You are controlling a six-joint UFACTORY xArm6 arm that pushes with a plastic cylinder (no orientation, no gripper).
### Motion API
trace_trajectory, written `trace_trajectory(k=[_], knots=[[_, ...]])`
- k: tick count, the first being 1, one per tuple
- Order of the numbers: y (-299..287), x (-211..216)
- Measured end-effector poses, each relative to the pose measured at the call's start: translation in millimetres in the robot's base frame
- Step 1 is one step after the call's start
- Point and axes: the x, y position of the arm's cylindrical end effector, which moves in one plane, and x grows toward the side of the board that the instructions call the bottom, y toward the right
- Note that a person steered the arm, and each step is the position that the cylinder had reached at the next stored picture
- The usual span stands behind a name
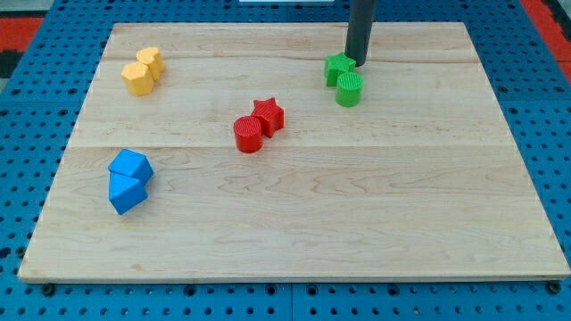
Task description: Separate the green star from the green circle
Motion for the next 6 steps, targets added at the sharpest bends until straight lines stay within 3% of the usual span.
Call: trace_trajectory(k=[1, 2, 3, 4, 6], knots=[[23, -9], [26, 35], [-69, 47], [-107, 25], [-60, 6]])
